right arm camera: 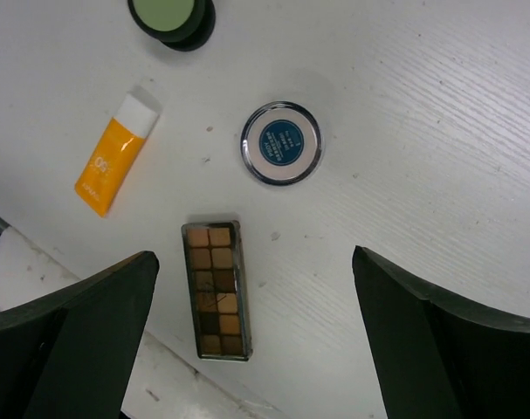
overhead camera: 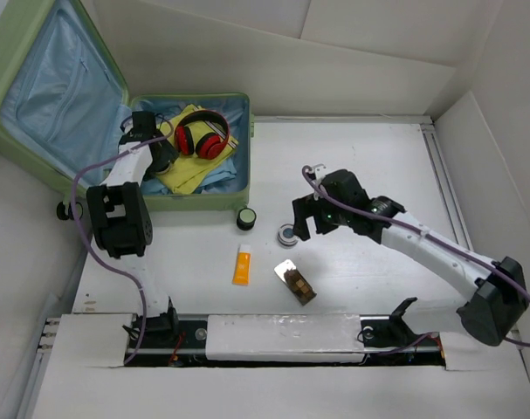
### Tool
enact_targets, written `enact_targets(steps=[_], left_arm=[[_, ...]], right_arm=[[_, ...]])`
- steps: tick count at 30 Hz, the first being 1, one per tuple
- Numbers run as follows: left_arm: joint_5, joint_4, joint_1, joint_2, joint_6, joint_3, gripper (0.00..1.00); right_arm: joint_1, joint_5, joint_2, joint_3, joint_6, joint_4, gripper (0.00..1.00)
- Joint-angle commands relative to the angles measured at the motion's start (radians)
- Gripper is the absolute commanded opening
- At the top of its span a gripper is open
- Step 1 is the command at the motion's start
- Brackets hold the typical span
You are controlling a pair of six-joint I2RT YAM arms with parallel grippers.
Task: Pack the luggage
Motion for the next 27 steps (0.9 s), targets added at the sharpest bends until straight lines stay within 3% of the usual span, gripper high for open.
enact_targets(steps=[1,7,14,19,23,27], left_arm=[[0.024,-0.009,0.006,-0.123,0.030,-0.018,0.74],[0.064,0.013,0.006,-0.311,0.030,-0.098,0.82],[0.109,0.010,-0.048,-0.569,0.030,-0.235,0.84],[0.276,0.033,-0.048,-0.752,0.019,-0.414,0.84],[0.327,0.016,-0.048,-0.859,0.019,-0.543,0.84],[0.382,-0.006,-0.048,-0.921,0.041,-0.575,0.84]], right_arm=[[0.010,0.058,0.069,0.035,-0.014,0.071,0.99],[0.019,0.104,0.231,0.058,-0.014,0.170,0.99],[0.019,0.107,0.443,0.164,-0.069,0.177,1.00],[0.039,0.084,0.511,0.155,-0.068,0.203,1.00],[0.062,0.086,0.567,0.155,-0.049,0.203,0.99],[0.071,0.114,0.589,0.144,-0.028,0.194,0.81]])
